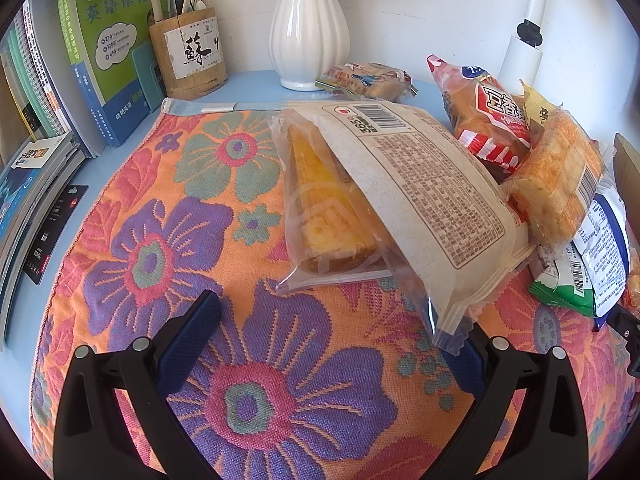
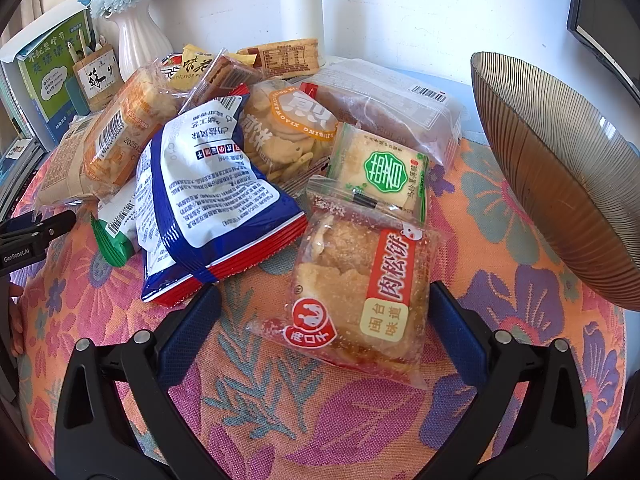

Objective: Organize snacks

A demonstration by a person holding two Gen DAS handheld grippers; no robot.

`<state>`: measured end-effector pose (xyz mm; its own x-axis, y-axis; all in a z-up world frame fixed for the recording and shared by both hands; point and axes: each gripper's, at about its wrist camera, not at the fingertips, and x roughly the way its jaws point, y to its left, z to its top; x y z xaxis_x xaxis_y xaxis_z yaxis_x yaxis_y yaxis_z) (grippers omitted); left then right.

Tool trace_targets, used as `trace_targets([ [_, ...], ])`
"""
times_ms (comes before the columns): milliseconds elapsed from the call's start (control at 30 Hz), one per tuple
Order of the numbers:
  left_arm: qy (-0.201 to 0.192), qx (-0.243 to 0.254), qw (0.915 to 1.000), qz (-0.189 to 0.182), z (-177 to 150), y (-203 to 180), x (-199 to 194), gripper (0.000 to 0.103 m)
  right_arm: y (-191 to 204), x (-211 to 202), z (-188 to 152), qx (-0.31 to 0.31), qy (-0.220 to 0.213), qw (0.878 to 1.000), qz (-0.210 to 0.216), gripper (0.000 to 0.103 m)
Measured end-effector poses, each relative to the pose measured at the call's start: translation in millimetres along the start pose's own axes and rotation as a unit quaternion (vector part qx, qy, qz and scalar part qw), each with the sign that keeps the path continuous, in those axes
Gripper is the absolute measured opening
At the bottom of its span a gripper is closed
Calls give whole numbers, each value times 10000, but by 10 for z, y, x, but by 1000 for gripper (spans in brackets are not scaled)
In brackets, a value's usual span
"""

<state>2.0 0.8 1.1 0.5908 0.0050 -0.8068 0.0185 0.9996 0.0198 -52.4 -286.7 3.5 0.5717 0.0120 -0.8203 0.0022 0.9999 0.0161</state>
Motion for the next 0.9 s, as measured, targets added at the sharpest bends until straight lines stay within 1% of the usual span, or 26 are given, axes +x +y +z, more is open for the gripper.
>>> trace_targets([
  [367,8,4,10000,-6,-1,2,0,98,-20,-17,5,-24,8,10000,-34,100],
  [467,113,-3,9999,-34,-13,25,-21,98,5,-32,-18,10,42,10000,-82,100],
  [533,319,-87,9994,-69,-57,65,-93,98,13,-77,-55,-8,145,9999,12,100],
  [600,497,-126,9985,-166,-112,113,-219,98,21,-145,-80,-325,388,9984,242,100],
  [633,483,-208,9982,-271,-133,163,-314,98,28,-180,-70,-446,488,9972,339,100],
  [667,418,-296,9981,-356,-127,214,-395,98,27,-260,-41,-496,464,9969,406,100],
  [767,166,-523,9978,-383,48,315,-550,98,68,-590,113,-388,-282,9972,568,100],
  [800,132,-568,9975,-409,141,316,-554,98,126,-634,171,-464,-393,9961,642,100],
  [900,171,-571,9968,-535,422,196,-446,98,374,-555,310,-870,-439,9924,747,100],
])
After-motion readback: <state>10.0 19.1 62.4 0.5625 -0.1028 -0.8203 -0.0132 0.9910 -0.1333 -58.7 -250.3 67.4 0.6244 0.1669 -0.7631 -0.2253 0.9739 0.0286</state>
